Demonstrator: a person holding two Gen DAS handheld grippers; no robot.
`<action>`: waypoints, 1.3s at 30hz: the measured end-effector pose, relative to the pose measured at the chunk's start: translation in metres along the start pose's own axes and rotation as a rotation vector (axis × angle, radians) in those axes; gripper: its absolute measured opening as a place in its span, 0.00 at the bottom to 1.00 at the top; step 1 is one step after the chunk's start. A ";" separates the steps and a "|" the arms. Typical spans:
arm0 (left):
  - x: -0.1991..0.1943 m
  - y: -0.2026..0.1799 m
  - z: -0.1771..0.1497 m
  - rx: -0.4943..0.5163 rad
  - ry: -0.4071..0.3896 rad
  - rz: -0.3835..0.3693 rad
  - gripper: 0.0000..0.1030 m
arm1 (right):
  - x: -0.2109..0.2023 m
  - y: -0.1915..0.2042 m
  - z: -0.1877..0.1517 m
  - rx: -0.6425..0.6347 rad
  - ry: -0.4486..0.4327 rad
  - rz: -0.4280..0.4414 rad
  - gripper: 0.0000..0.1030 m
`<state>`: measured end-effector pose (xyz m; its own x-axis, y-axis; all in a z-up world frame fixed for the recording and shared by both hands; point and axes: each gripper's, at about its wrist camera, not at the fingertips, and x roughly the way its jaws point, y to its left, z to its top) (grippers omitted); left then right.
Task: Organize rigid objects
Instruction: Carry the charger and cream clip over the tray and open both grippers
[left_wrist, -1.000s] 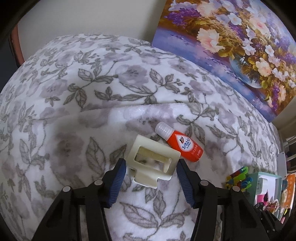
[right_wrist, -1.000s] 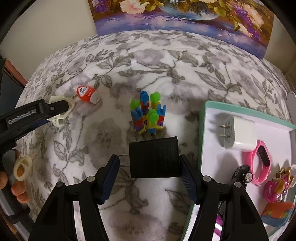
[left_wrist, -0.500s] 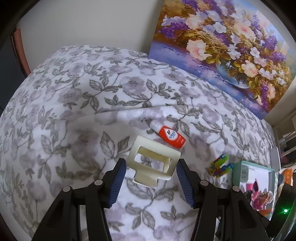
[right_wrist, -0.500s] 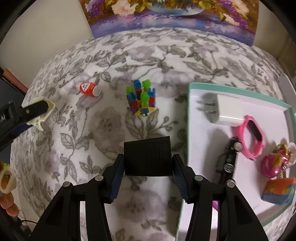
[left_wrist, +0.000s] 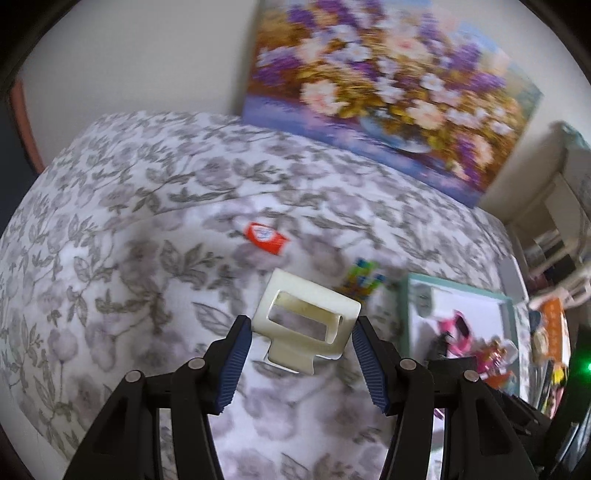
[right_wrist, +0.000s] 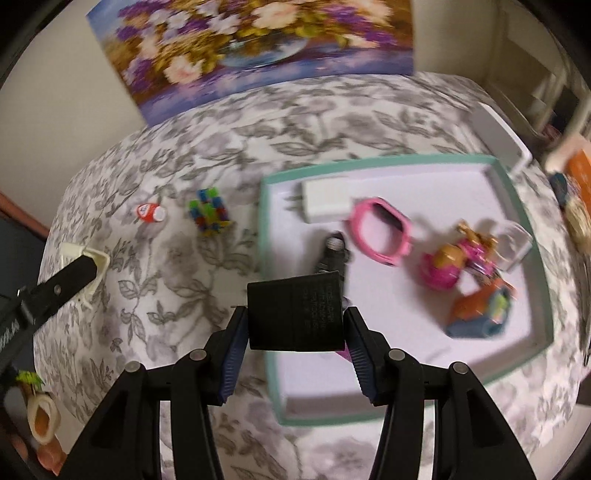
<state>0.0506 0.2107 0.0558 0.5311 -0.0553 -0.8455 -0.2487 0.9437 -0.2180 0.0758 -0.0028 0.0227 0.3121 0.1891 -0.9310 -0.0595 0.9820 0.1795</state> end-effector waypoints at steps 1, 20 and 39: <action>-0.003 -0.012 -0.005 0.025 -0.002 -0.009 0.58 | -0.001 -0.004 -0.001 0.009 0.002 -0.001 0.52; 0.021 -0.117 -0.073 0.217 0.160 -0.107 0.58 | -0.001 -0.096 -0.031 0.197 0.092 -0.070 0.52; 0.052 -0.141 -0.083 0.219 0.245 -0.147 0.58 | 0.009 -0.123 -0.032 0.250 0.128 -0.082 0.53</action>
<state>0.0461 0.0473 0.0018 0.3321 -0.2467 -0.9104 0.0094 0.9660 -0.2584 0.0555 -0.1224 -0.0179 0.1834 0.1234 -0.9753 0.2012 0.9664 0.1601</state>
